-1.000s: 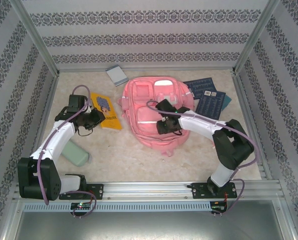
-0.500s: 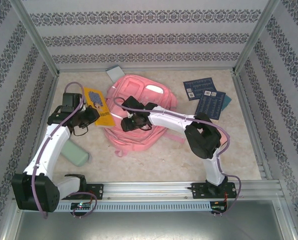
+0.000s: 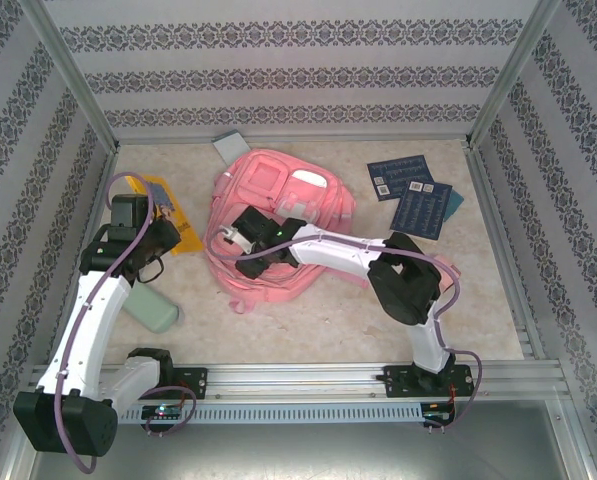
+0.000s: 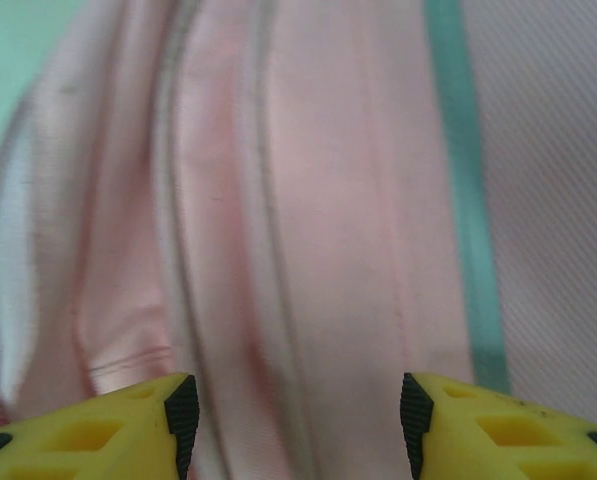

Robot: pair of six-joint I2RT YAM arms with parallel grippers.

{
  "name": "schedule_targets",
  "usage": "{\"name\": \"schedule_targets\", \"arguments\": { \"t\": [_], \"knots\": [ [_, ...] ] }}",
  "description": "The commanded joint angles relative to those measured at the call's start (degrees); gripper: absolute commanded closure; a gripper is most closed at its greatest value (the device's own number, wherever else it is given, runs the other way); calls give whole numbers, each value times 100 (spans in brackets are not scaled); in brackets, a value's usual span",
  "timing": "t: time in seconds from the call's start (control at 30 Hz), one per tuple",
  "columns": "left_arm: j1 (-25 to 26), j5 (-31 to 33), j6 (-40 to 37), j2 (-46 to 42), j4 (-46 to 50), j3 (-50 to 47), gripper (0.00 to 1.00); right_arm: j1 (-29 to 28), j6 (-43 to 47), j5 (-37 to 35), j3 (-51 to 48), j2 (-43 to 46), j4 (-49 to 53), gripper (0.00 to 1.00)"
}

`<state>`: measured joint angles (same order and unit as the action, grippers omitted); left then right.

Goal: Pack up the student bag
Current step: Rotate the student bag at the center of the table, then open the student bag at the center of the table.

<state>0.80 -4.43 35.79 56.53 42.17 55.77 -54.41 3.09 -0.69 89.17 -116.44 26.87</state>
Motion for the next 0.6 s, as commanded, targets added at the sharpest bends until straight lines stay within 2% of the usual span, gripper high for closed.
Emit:
{"name": "schedule_targets", "arguments": {
  "t": [0.0,0.13,0.37,0.43,0.53,0.57],
  "knots": [
    [43,131,39,-116,-75,232,100,10,545,-322,402,-279,-34,42],
    [43,65,35,-117,-78,206,100,10,663,-548,520,-531,42,43],
    [43,1,3,-117,-97,225,100,10,853,-765,179,-599,-82,46],
    [43,-13,-1,-116,-121,218,100,10,845,-775,154,-584,-69,59],
    [43,-102,2,-99,-185,200,100,15,723,-739,283,-467,31,95],
    [43,-139,2,-99,-218,185,100,11,648,-746,346,-407,45,100]
  ]
}}
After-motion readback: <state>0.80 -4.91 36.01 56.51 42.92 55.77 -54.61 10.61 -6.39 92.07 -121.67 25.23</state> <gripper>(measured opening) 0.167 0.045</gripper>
